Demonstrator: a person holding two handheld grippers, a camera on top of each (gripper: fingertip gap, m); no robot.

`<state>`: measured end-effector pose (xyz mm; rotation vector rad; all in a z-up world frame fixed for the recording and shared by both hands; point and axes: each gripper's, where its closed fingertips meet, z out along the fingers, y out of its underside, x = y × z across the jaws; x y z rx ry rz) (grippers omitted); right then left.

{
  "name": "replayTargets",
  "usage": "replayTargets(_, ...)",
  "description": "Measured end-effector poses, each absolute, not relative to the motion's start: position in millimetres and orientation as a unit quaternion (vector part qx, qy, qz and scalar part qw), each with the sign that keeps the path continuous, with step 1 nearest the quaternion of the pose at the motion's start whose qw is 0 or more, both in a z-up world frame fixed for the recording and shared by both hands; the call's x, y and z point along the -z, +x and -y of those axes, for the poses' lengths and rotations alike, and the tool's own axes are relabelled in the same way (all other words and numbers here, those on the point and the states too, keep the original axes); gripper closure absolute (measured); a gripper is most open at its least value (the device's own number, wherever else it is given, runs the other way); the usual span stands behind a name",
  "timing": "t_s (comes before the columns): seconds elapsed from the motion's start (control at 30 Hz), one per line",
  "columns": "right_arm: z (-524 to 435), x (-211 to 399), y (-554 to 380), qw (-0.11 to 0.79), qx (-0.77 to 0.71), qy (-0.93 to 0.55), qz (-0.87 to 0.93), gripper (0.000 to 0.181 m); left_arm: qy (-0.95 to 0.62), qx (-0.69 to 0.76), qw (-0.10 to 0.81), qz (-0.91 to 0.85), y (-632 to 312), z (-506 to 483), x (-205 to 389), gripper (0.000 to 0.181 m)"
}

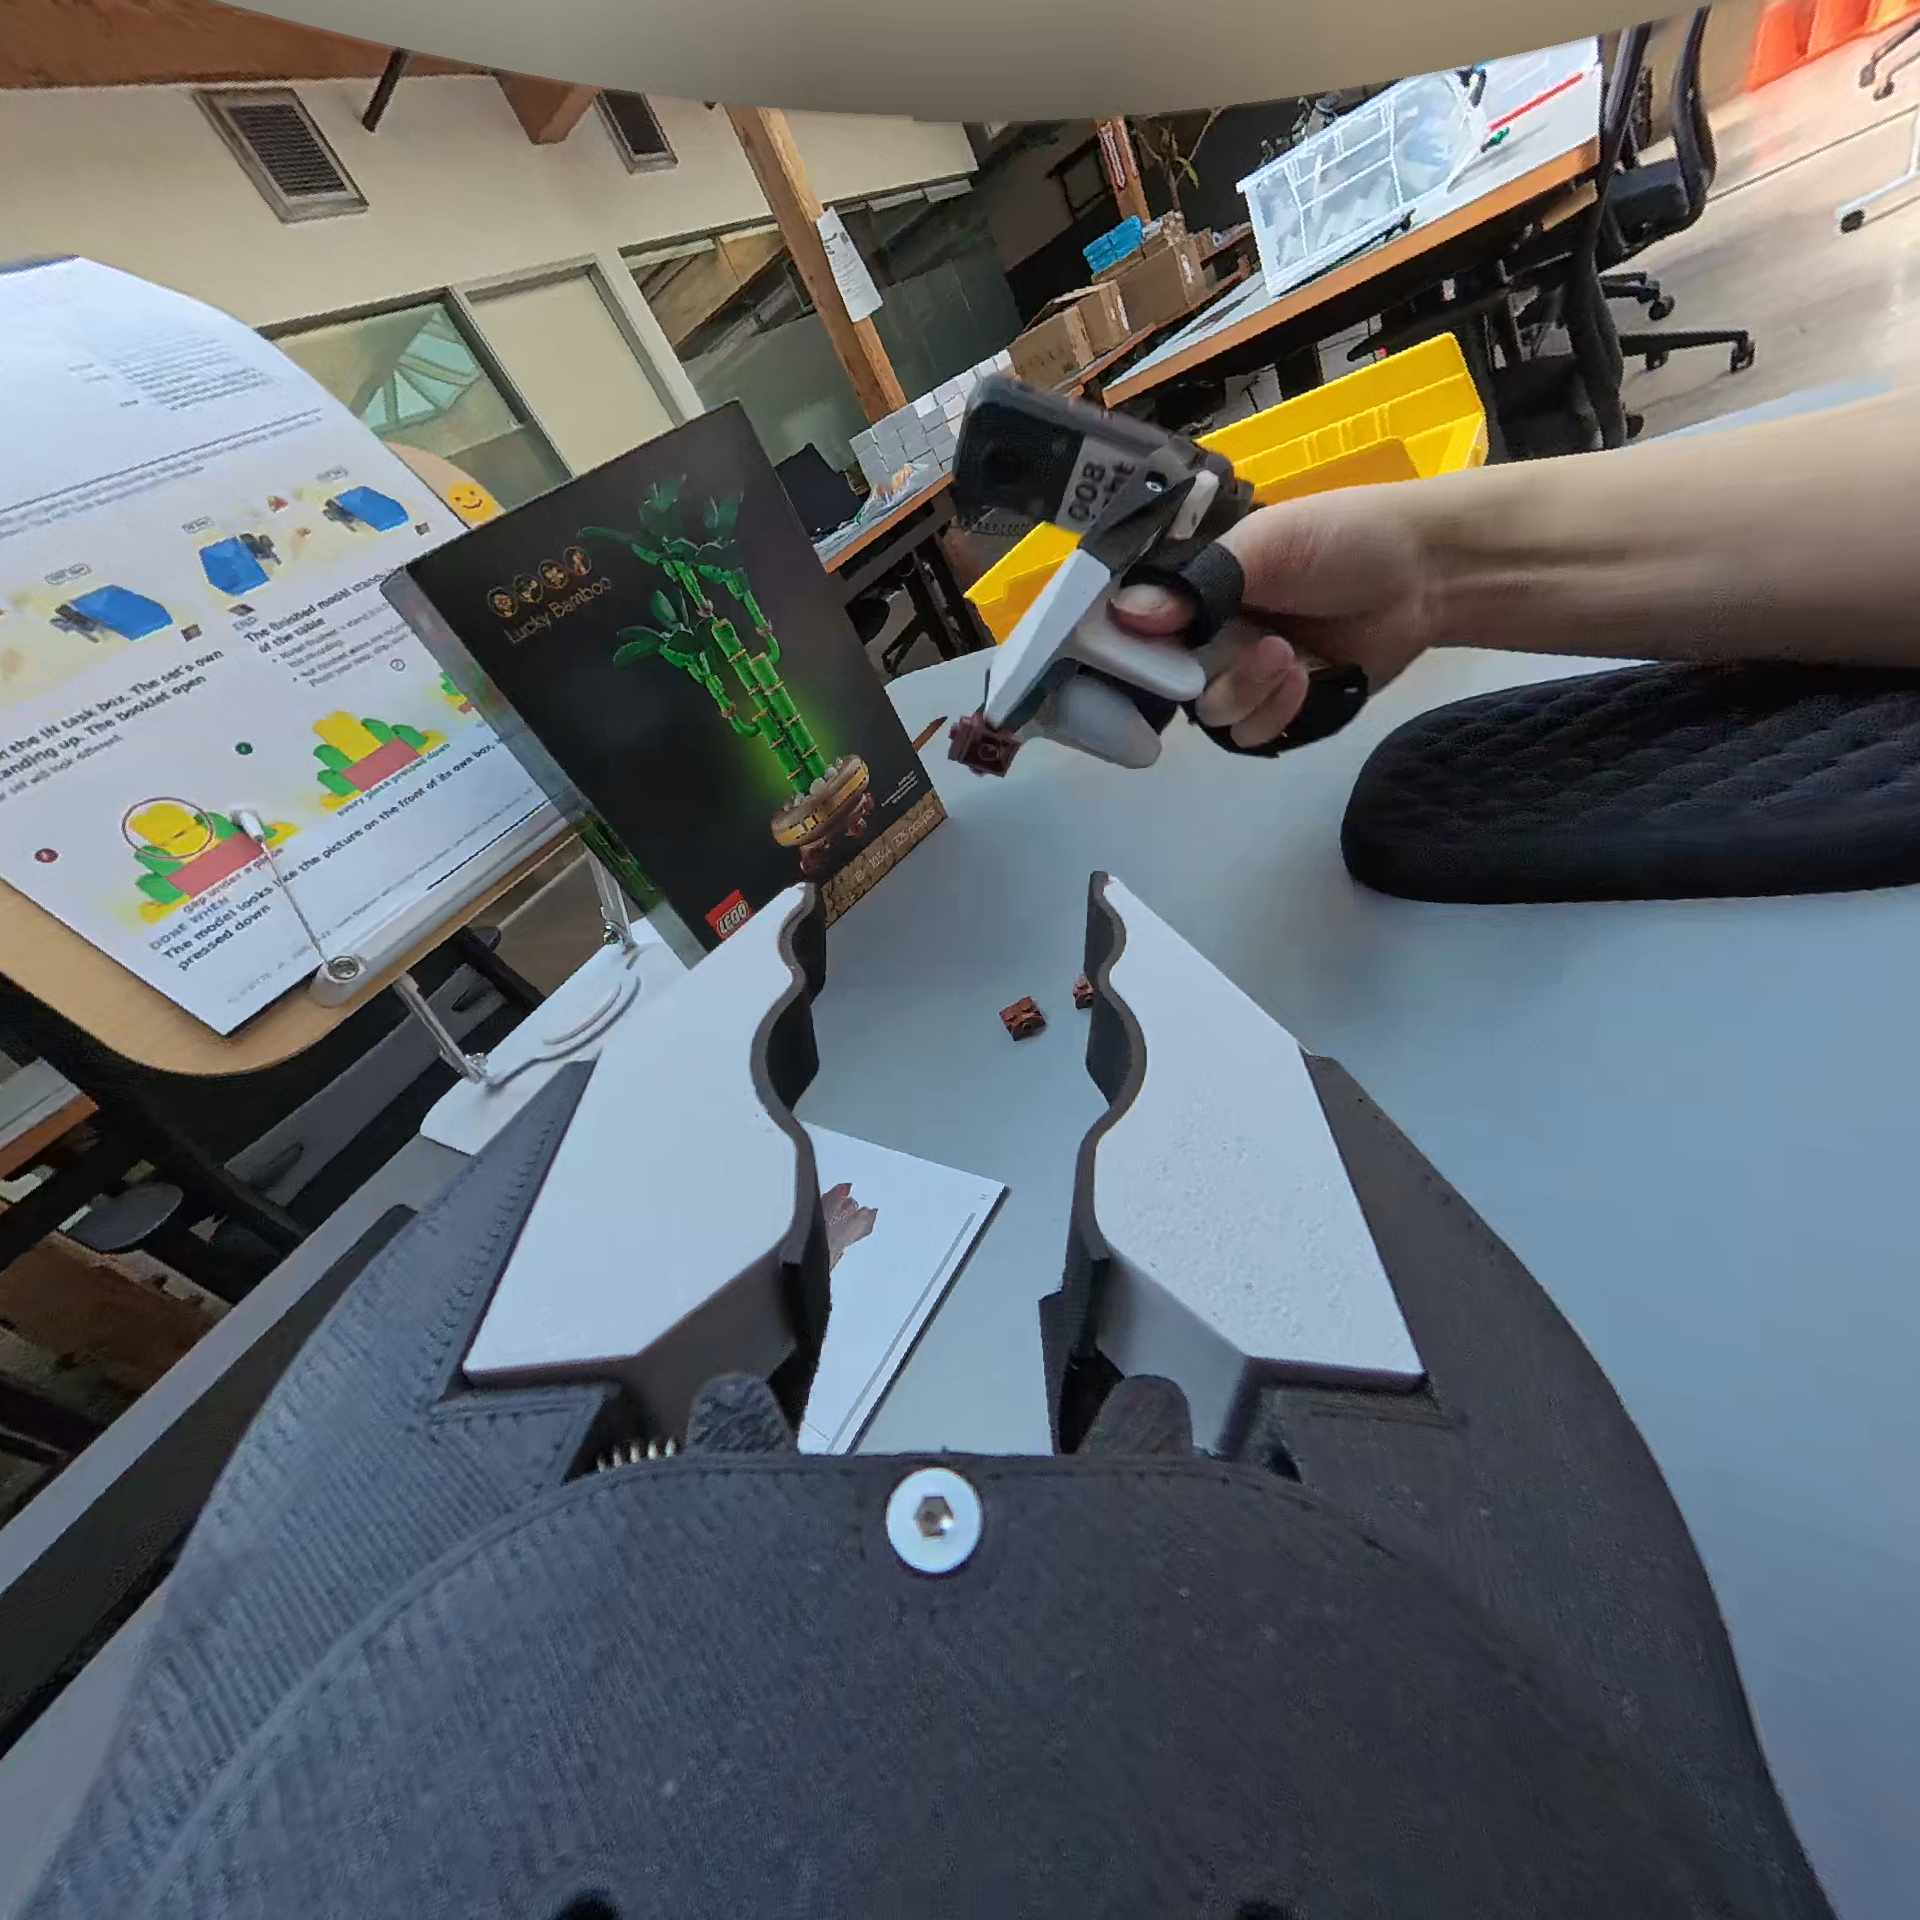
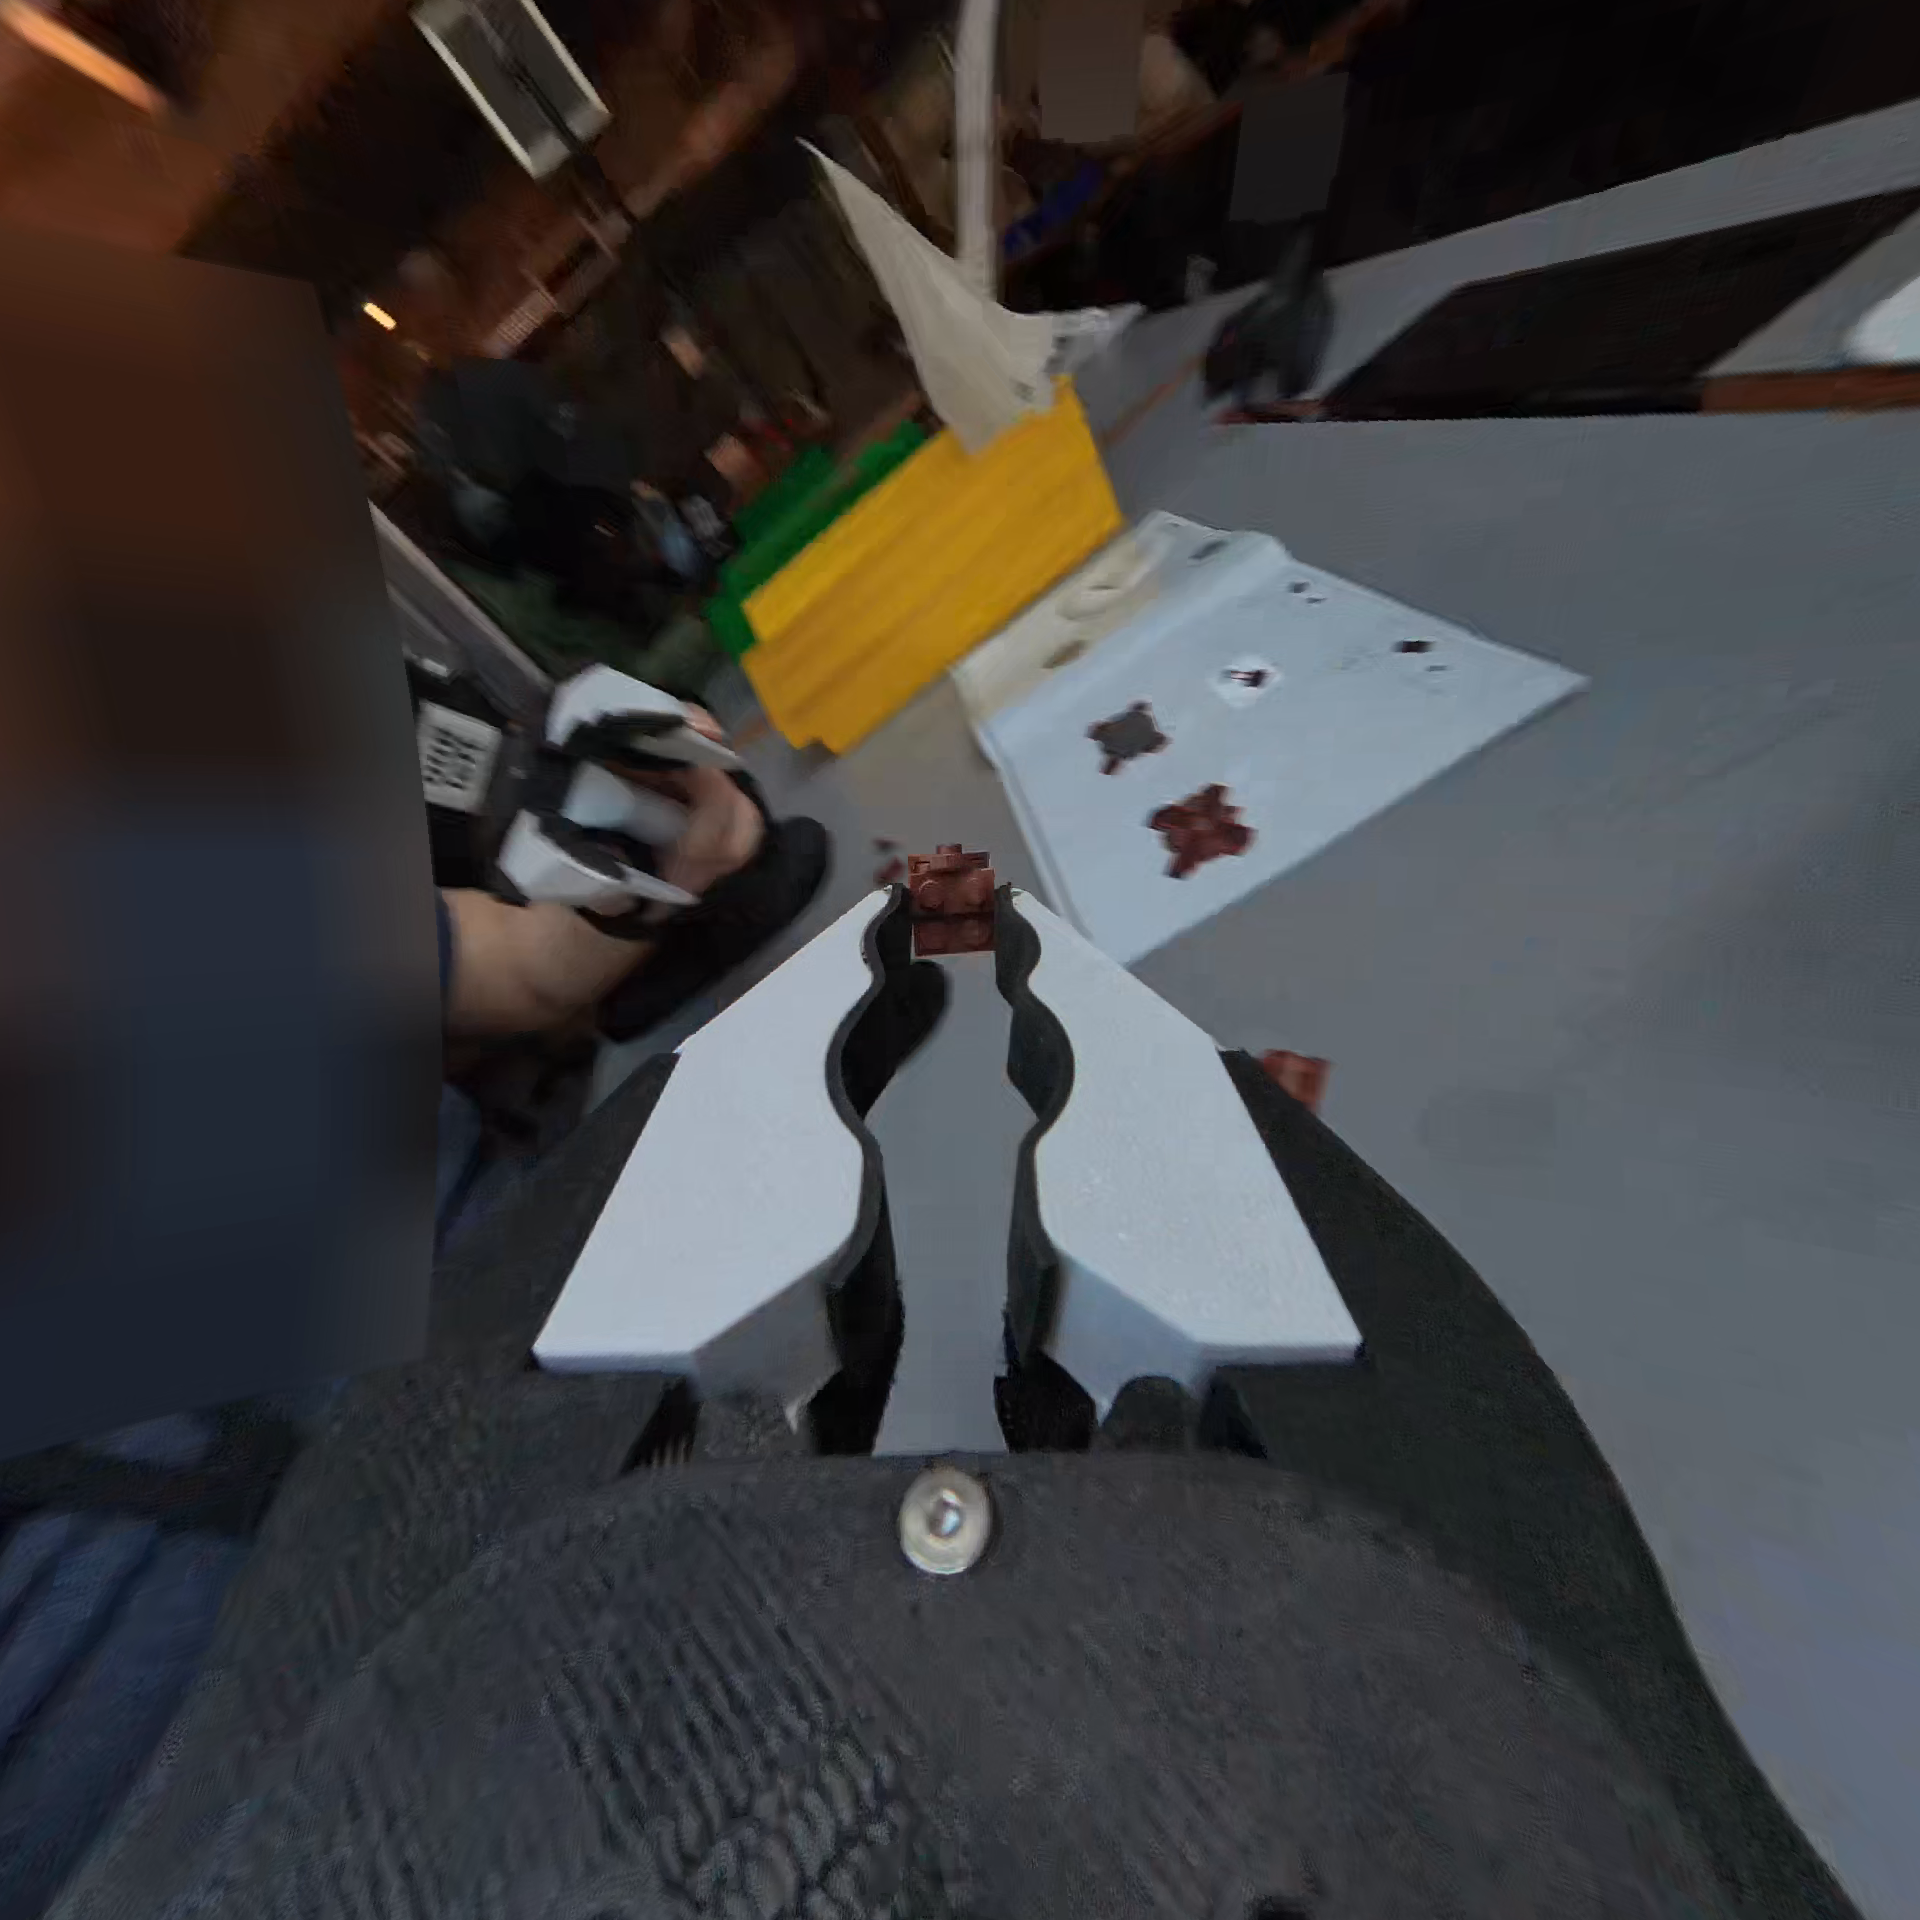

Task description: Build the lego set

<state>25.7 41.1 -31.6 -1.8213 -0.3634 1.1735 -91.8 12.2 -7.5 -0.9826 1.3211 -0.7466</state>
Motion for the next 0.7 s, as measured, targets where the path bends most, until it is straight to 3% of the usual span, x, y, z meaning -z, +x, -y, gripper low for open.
replayTargets(0.07, -50.4, 61.1, 63.0, 0.455, -0.281, -0.801, 0.269, 0.166, -0.439, 0.329, 0.617, -0.564, -98.3, -24.7, 7.0, 0.136)
replayTargets(0.13, -52.8, 85.2, 73.7, 0.402, -0.207, -0.831, 0.323, 0.166, -0.442, 0.324, 0.617, -0.565, -101.0, -32.5, 9.3, 0.139)
replayTargets(0.37, -66.1, 135.9, 64.4, 0.298, -0.139, -0.861, 0.387, 0.166, -0.453, 0.255, 0.592, -0.615, -102.4, -48.5, 37.8, 0.14)
replayTargets(0.7, -63.9, 151.8, 62.2, 0.288, -0.139, -0.851, 0.417, 0.163, -0.475, 0.226, 0.581, -0.621, -108.3, -62.4, 42.9, 0.137)
